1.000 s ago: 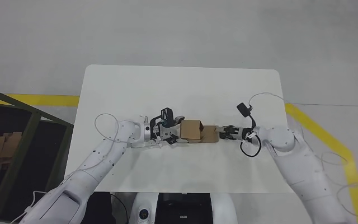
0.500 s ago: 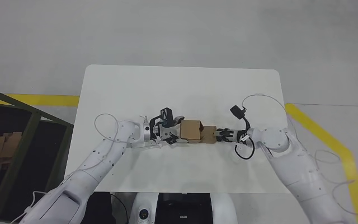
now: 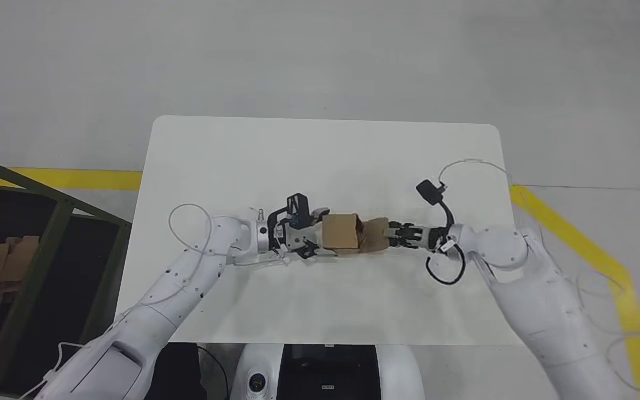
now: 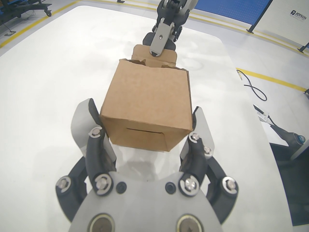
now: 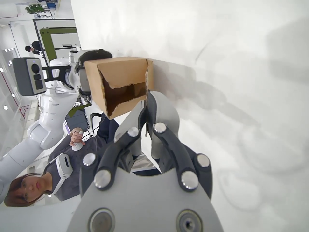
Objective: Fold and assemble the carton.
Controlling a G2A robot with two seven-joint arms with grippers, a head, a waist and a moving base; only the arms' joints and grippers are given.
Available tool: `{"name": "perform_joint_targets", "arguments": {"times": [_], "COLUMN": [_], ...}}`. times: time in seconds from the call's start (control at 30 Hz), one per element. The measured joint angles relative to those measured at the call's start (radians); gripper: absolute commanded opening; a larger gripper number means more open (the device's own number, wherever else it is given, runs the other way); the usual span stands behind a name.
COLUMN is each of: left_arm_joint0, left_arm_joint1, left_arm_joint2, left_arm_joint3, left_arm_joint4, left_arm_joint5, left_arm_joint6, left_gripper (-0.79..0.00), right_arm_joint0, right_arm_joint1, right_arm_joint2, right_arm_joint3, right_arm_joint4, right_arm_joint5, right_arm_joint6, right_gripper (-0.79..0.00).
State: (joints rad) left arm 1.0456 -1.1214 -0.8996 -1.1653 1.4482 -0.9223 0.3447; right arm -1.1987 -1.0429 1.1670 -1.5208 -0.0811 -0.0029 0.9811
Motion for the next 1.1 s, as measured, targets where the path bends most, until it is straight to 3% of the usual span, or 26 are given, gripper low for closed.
{"name": "perform_joint_targets", "arguments": {"times": [0.23,0.53,0.67,0.83,0.93,1.03,1.1], "left_arm_joint0": [-0.002,-0.005,-0.007,-0.009,-0.012,-0.014,-0.014], "left_arm_joint1": [-0.001,-0.001,-0.002,-0.005,-0.006,-0.007,-0.007], "left_arm_joint2": [0.003,0.007,0.01,0.015,0.018,0.02,0.02], "left_arm_joint3": [-0.001,-0.003,-0.002,-0.002,0.0,0.002,0.003], "left_arm_joint4": [-0.001,0.005,0.003,-0.001,-0.004,-0.005,-0.006], "left_arm_joint5": [-0.003,-0.005,-0.007,-0.004,-0.006,-0.006,-0.005], "left_arm_joint6": [-0.002,-0.002,-0.006,-0.012,-0.013,-0.013,-0.013], "left_gripper": [-0.135,-0.132,-0.129,-0.132,-0.129,-0.132,-0.132], "right_arm_joint0": [-0.024,-0.001,0.009,0.029,0.048,0.063,0.07], "right_arm_joint1": [0.008,0.003,0.001,-0.005,-0.01,-0.014,-0.017], "right_arm_joint2": [0.009,-0.015,-0.03,-0.05,-0.061,-0.068,-0.07], "right_arm_joint3": [-0.11,-0.136,-0.133,-0.079,-0.019,0.03,0.059], "right_arm_joint4": [-0.023,0.001,0.005,0.033,0.065,0.113,0.144], "right_arm_joint5": [0.039,0.07,0.068,0.075,0.072,0.055,0.042], "right_arm_joint6": [0.02,0.018,0.024,0.026,0.036,0.051,0.064], "right_gripper": [-0.785,-0.77,-0.625,-0.545,-0.416,-0.206,-0.163]}}
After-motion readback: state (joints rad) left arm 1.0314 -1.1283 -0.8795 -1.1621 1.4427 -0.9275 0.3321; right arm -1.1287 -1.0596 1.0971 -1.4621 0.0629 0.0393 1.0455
